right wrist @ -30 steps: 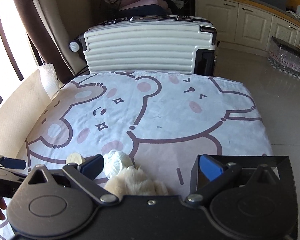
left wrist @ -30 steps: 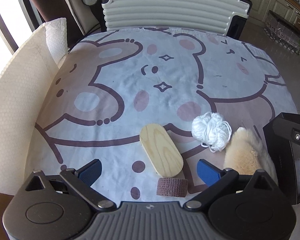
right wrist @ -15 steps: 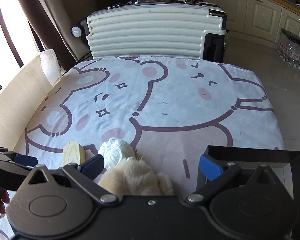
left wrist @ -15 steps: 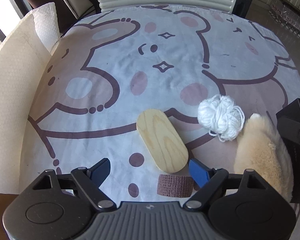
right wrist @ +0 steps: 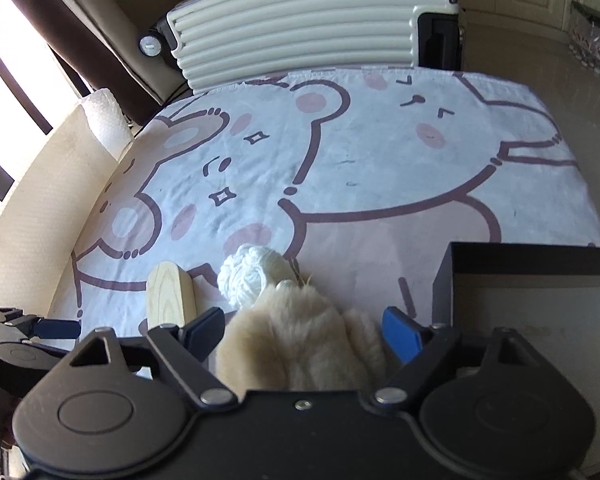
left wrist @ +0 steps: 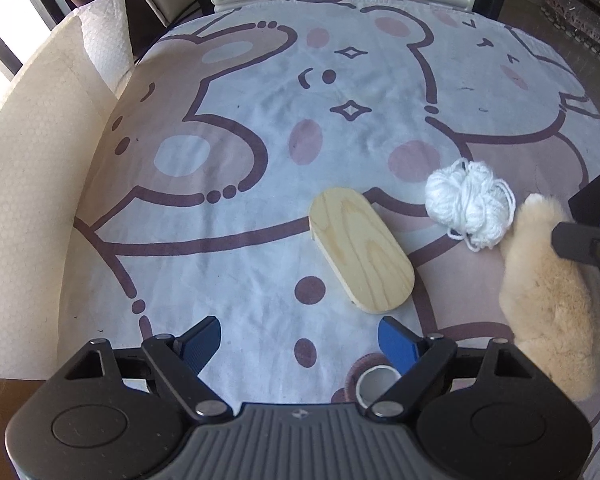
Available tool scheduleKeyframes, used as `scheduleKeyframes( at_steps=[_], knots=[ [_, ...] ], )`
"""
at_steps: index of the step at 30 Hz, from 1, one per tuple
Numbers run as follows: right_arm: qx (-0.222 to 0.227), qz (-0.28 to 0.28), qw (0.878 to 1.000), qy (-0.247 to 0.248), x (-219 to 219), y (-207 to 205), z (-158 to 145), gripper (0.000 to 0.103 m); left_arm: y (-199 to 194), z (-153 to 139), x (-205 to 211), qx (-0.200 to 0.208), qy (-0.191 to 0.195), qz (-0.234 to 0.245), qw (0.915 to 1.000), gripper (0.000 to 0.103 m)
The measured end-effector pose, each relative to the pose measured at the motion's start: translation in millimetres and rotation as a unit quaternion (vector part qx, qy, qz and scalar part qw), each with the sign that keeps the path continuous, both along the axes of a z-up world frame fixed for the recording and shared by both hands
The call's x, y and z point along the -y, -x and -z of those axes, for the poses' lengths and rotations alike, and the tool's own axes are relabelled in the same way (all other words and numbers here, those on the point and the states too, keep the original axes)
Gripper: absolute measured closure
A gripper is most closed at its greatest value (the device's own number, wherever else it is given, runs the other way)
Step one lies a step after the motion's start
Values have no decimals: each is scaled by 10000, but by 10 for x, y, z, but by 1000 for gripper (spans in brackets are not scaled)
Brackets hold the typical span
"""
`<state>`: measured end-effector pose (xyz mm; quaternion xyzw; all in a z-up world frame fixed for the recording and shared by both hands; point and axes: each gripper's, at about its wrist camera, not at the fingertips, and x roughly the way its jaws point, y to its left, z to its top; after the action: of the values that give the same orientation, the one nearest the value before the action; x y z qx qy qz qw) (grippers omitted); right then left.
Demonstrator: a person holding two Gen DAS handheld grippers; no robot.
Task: Organize objects
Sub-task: 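Close the right tool on the beige plush while the left tool closes on the brown tape roll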
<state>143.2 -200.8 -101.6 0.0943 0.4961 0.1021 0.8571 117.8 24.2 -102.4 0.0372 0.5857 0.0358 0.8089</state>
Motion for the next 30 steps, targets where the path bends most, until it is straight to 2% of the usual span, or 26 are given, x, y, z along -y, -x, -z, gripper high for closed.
scheduleKeyframes(
  at_steps=[4,9,12,13,17,20,24,30],
  knots=[
    [-240,-97,9997,52,-54,-21,81,16,23,-25,29,34,263,178,9995,17],
    [-672,-318,9970,223,-149,-34,231,16,53,25,70,-110,342,465,9983,18],
    [-948,-431,9940,335,-226,-44,303,15,61,51,43,-188,389,497,9978,23],
    [-996,-444,9937,273,-240,-47,302,14,58,55,27,-193,403,470,9979,25],
    [-1179,-584,9894,-614,-281,-45,263,14,44,36,-89,-113,467,255,9985,26],
    [-1156,-761,9873,-784,-374,-35,210,15,46,21,-145,-68,500,155,9986,27],
    [-1147,-908,9878,-535,-464,-22,199,17,54,8,-193,-41,509,100,9986,27],
    [-1068,-1368,9848,92,-561,46,233,17,84,-8,-184,-31,605,224,9979,29]
  ],
)
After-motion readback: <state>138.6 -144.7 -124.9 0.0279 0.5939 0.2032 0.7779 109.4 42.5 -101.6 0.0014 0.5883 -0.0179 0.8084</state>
